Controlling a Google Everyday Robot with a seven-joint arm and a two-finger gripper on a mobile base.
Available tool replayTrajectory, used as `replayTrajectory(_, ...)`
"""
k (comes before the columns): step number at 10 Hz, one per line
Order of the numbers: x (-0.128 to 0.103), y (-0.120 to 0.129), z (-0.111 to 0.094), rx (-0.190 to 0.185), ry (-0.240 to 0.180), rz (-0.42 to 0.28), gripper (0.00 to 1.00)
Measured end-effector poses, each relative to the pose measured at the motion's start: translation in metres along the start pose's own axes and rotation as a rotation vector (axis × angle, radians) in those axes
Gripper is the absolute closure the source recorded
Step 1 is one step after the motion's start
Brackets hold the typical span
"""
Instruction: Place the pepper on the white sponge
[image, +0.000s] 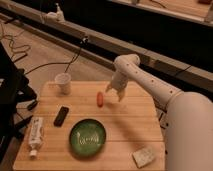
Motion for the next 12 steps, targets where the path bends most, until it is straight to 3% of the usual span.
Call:
replayTrajectory(2,0.005,-0.023,0.002,0.069,-0.010,-0.039,0.35)
replayTrajectory(3,0.006,-0.037,0.001,0.129,-0.026,-0.040,0.35)
replayTrajectory(4,0.006,-0.039,0.000,0.139,-0.029,-0.039,0.35)
replayTrajectory(8,0.006,-0.037,0.000,0.128,-0.022,-0.053,0.35)
replayTrajectory(10,0.006,-0.031,0.004,0.091,-0.005,-0.110,0.35)
replayTrajectory(12,0.002,-0.034,0.010,0.082,-0.008,-0.150,0.35)
